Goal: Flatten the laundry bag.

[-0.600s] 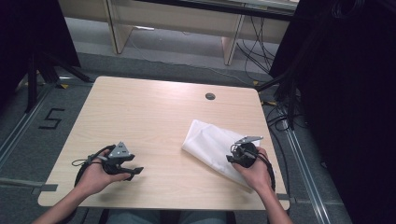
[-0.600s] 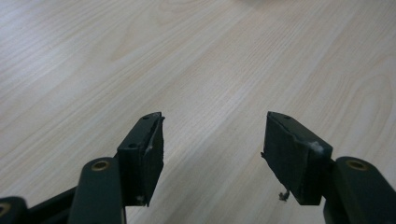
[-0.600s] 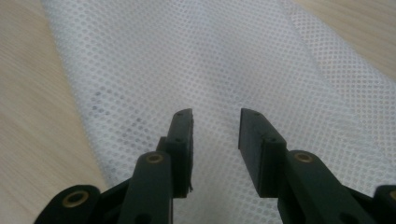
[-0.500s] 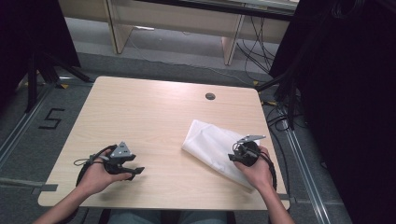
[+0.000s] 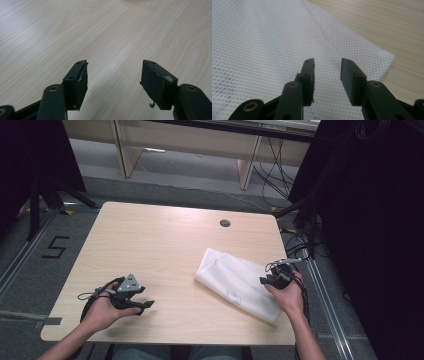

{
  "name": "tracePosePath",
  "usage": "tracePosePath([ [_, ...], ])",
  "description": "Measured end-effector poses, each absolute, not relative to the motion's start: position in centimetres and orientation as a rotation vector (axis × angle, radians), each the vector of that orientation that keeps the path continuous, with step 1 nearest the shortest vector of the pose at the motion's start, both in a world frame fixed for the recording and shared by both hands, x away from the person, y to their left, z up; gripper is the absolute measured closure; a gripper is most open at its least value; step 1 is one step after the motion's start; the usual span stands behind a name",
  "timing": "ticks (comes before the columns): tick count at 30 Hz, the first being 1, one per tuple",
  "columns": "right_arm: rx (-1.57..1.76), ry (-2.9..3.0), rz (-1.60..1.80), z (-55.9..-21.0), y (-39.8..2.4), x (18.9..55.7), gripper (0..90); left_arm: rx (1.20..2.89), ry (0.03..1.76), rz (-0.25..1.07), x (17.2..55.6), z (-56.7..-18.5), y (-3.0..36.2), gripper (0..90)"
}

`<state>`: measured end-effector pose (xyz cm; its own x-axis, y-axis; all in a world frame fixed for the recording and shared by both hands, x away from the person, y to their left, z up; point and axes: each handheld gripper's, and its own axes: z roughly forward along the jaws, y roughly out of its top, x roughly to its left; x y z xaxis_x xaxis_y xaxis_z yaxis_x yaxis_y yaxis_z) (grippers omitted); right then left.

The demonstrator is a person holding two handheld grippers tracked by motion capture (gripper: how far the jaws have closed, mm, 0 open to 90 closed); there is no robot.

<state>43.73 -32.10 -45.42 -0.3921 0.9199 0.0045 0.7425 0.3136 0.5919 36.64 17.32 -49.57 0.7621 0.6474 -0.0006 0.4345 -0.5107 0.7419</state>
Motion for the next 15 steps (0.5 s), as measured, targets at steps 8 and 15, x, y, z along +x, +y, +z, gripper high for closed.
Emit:
tracePosePath([
  [8,1.434,2.324,0.638,-46.6,-31.9,45.9,51.6,2.199,0.807,0.342,37.0,-49.8,16.8,37.5],
  [15,1.464,2.342,0.612,-48.0,-32.1,47.4,48.5,2.209,0.791,0.33,36.8,-50.0,16.3,37.4],
])
